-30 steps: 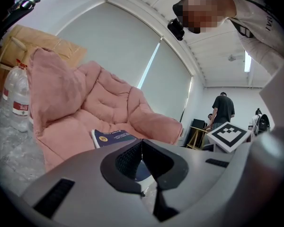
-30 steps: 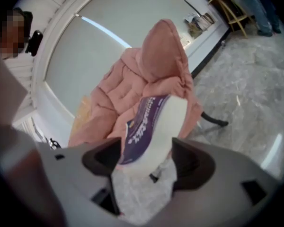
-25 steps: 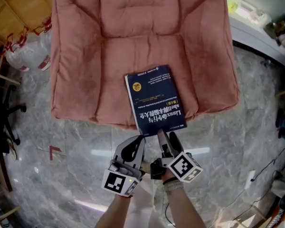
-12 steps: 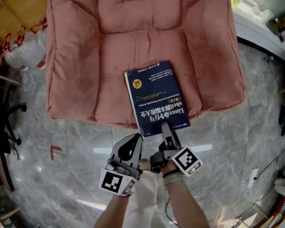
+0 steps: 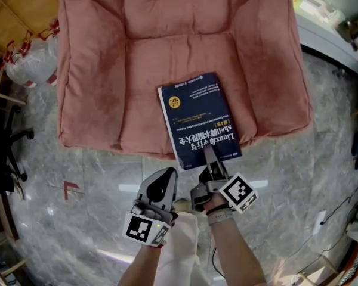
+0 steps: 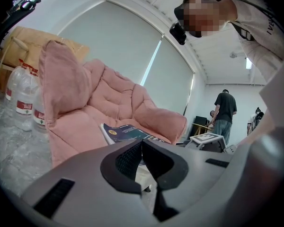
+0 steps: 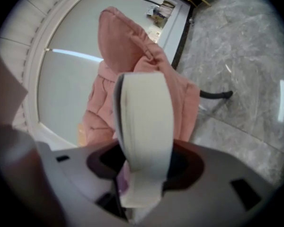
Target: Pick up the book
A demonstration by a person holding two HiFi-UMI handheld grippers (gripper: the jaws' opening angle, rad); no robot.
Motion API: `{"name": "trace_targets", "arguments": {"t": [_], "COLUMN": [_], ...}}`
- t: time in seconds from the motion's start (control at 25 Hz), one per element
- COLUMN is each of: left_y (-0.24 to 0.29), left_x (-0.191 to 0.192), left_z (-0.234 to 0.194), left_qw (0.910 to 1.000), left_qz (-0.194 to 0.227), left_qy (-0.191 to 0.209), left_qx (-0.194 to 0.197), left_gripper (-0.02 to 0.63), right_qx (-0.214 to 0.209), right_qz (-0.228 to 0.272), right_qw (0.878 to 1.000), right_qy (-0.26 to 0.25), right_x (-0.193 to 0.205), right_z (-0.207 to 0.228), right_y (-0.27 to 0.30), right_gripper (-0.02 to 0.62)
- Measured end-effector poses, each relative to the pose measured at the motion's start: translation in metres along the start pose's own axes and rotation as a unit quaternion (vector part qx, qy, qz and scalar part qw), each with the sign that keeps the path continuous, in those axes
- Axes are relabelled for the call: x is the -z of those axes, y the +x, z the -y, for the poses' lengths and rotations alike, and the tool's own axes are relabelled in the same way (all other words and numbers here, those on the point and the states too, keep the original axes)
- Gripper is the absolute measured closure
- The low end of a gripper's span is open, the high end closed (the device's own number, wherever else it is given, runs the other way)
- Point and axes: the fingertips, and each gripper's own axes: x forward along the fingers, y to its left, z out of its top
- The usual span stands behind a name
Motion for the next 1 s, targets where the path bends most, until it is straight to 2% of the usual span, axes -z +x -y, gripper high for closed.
{"name": "trace_targets", "arguments": {"t": [0.16, 0.48, 0.8, 1.0], "left_y": [0.0, 0.005, 0.003, -0.004], "left_x": [-0.005, -0.018, -0.032, -0.033], "left_z": [-0.003, 0.001, 0.0, 0.001], "left_qw": [1.0, 0.9999, 0.9998, 0.9998], "left_qz": [0.002, 0.012, 0.02, 0.02], "left_qy": [-0.002, -0.005, -0.003, -0.001], "left_qx": [-0.003, -0.004, -0.006, -0.006], "left_gripper": [0.595, 0.595, 0.595, 0.595], "right_qx": [-0.028, -0.013, -0.001, -0.01], "right_qz": [0.003, -0.016, -0.015, -0.017], "right_qw": [1.0, 1.0, 1.0, 1.0], "right_qy": [-0.005, 0.007, 0.017, 0.018], "right_x": [0.001, 0.001, 0.005, 0.01], "right_z": [-0.011, -0.017, -0.021, -0.02], "right_y": [0.0, -0.01, -0.02, -0.03], "right_gripper": [0.393, 0.414, 0.414, 0.416]}}
